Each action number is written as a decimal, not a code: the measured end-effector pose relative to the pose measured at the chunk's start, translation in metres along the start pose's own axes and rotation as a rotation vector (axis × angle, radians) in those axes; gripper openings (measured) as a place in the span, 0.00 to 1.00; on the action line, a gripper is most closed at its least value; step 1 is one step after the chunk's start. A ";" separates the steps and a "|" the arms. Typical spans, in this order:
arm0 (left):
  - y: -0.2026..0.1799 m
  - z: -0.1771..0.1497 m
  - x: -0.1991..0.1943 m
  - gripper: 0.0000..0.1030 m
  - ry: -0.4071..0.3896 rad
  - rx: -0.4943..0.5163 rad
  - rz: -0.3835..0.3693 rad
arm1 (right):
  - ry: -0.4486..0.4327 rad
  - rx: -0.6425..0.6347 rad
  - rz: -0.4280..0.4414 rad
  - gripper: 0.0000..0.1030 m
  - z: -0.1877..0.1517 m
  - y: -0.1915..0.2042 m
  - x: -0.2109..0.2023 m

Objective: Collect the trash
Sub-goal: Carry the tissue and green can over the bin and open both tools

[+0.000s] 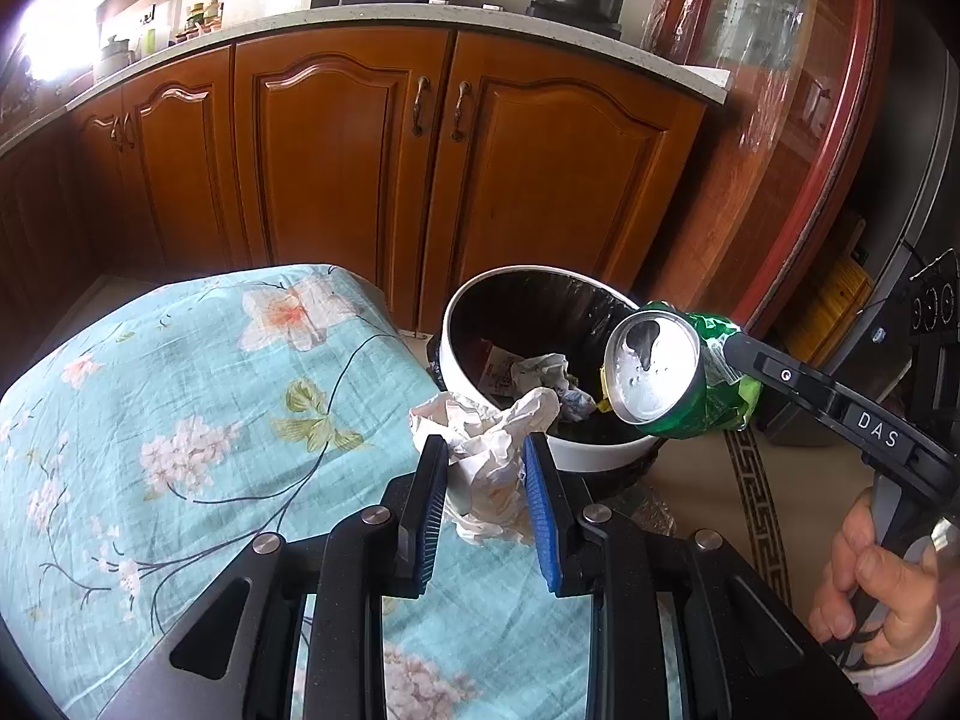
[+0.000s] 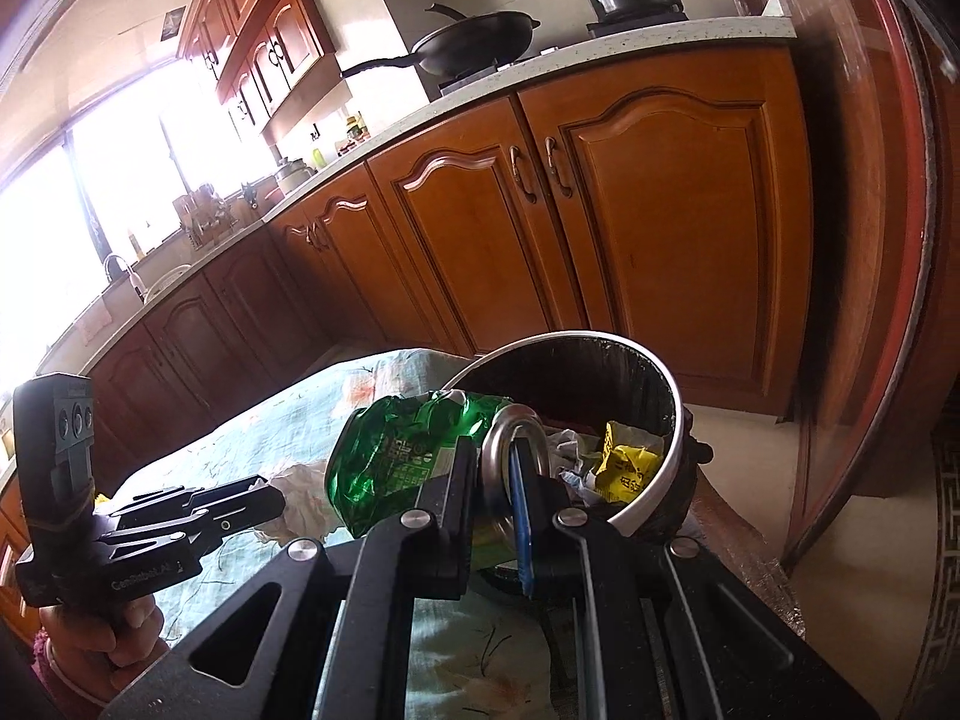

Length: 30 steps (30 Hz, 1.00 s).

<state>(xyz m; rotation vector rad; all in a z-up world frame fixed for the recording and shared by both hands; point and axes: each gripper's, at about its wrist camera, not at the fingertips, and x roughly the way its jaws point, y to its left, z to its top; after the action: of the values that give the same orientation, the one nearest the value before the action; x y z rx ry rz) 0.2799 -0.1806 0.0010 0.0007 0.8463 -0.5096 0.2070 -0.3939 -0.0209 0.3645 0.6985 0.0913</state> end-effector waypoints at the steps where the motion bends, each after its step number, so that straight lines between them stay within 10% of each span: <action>1: -0.001 0.002 0.001 0.24 0.000 0.001 -0.001 | 0.000 0.000 -0.004 0.10 0.000 -0.001 0.000; 30: -0.037 0.056 0.072 0.24 0.031 0.073 0.023 | 0.023 -0.008 -0.082 0.10 0.017 -0.025 0.028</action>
<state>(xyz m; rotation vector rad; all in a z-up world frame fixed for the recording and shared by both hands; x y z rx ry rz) 0.3444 -0.2552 -0.0058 0.0855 0.8569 -0.5202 0.2387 -0.4169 -0.0351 0.3272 0.7343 0.0205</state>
